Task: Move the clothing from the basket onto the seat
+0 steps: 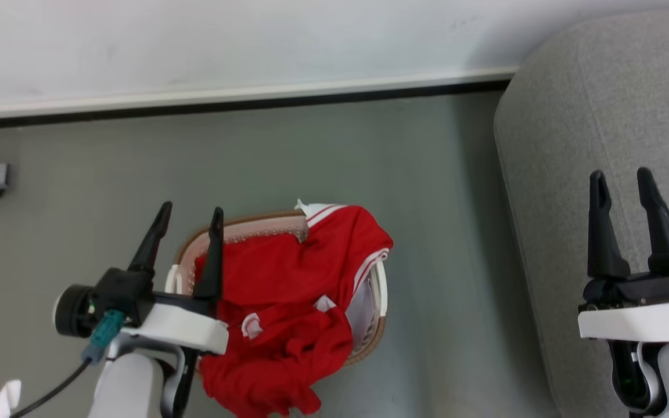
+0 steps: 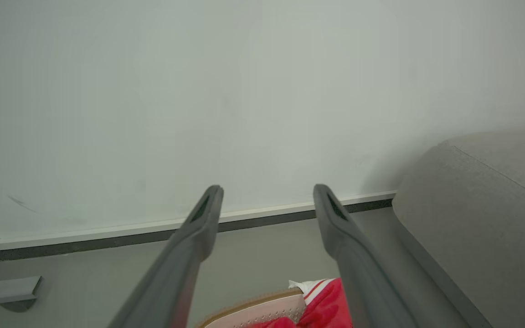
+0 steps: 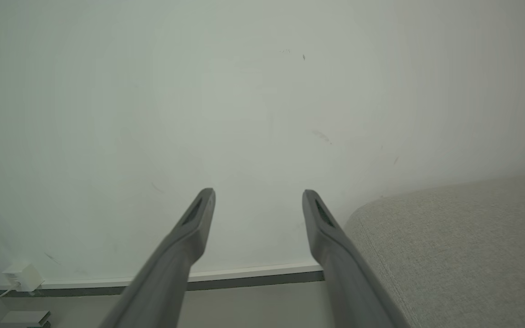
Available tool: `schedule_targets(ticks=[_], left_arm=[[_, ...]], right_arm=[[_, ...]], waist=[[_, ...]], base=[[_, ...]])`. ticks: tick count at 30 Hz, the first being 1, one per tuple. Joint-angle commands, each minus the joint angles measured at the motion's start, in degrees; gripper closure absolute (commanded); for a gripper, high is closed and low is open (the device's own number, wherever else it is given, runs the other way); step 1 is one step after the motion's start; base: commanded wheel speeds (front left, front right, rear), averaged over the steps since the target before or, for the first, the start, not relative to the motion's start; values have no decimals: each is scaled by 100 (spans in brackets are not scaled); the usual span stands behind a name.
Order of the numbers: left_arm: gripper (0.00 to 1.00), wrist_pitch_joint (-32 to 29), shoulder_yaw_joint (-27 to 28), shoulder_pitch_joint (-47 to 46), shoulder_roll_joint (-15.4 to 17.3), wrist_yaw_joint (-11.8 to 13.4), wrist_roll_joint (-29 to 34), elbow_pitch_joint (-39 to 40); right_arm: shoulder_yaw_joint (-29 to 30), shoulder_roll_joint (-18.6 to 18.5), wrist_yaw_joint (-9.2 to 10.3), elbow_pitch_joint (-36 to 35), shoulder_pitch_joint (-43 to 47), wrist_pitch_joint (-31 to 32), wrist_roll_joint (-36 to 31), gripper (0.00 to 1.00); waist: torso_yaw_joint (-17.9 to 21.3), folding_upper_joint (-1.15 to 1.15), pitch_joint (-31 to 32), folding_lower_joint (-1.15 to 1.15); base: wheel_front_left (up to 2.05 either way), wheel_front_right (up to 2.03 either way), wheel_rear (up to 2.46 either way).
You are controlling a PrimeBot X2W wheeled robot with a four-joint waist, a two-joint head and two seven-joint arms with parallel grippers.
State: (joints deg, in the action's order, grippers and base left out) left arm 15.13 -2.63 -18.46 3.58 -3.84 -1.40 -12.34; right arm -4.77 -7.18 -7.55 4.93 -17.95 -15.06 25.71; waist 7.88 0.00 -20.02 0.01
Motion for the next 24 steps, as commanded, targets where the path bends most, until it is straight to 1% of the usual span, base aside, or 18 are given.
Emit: schedule_targets(ticks=[1, 7, 13, 20, 24], left_arm=[[0, 4, -8, -109, 69, -20, 60, -63], [0, 4, -89, -529, 181, -121, 76, -595], [0, 4, -287, -1060, 264, -274, -97, -1643], [0, -41, -799, -1944, 460, -356, -176, -3189], [0, -151, -1357, -2434, 545, -363, -404, -3889]], right_arm=[[30, 14, 12, -46, -104, -17, -4, 0], [51, 74, 12, -124, -371, -10, -43, 0], [-30, 101, 12, -254, -632, -10, -162, 0], [-95, 210, 12, -497, -916, -9, -107, 0], [-98, 281, 12, -657, -1014, -9, -100, 0]], waist=[[105, 0, -259, -1], [234, 0, -726, -1], [381, 0, -1179, -1], [597, 0, -1746, -1], [734, 0, -2014, -1]], base=[[0, 0, 0], [0, 0, 0], [0, 0, 0], [0, 0, 0], [0, 0, 0]])
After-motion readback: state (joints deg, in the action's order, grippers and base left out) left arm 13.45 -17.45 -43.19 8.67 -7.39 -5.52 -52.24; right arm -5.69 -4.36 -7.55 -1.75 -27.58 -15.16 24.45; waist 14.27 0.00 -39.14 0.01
